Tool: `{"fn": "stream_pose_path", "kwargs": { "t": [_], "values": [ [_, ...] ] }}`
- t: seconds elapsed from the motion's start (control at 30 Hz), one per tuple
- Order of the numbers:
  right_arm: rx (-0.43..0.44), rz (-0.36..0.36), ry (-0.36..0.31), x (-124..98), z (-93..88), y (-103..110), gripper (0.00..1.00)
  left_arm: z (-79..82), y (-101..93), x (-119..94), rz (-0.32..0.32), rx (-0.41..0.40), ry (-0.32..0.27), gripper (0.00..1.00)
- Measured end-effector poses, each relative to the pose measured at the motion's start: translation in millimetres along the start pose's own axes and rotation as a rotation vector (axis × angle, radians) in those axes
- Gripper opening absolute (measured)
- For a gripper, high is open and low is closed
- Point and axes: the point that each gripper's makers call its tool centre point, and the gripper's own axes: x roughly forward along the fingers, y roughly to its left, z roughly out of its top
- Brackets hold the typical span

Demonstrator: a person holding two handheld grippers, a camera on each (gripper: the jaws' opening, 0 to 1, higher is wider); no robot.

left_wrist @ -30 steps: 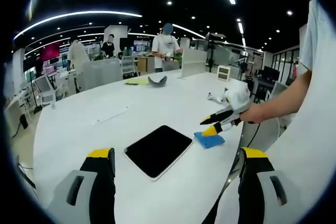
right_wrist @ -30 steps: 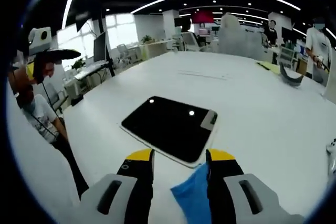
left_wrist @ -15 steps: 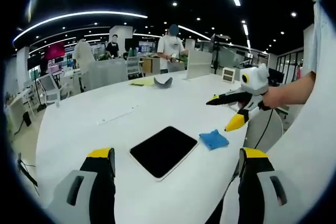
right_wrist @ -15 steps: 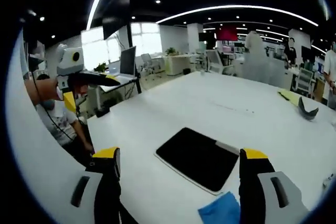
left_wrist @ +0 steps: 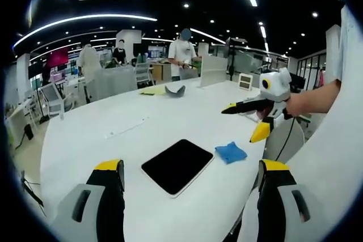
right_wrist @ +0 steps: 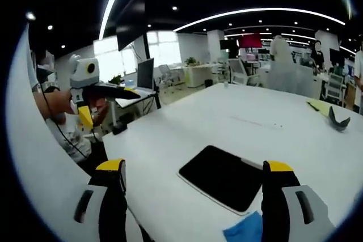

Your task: Wipe the mirror surface with the cleaning cloth until all visible marks leave the cleaned area.

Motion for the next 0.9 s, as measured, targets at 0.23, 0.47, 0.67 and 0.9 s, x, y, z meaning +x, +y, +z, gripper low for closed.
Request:
{"fn": "stream_pose_path", "kwargs": {
  "t": [0.23,0.47,0.67,0.9],
  "values": [
    [-0.010,0.009,-0.033,-3.3,10.7,7.1,1.00,-0.6,-1.2,-5.9,0.003,-0.013,0.002,0.99],
    [0.006,0.006,-0.041,-4.2,8.5,8.2,1.00,-2.0,1.7,-9.6,0.016,-0.018,0.003,0.99],
    [0.033,-0.010,-0.073,-5.0,16.0,5.5,1.00,1.5,-1.3,-13.2,0.009,-0.007,-0.002,0.99],
    [0.027,-0.008,-0.068,-5.1,16.5,9.1,1.00,1.5,0.7,-15.0,0.009,0.000,-0.004,0.99]
  ]
}}
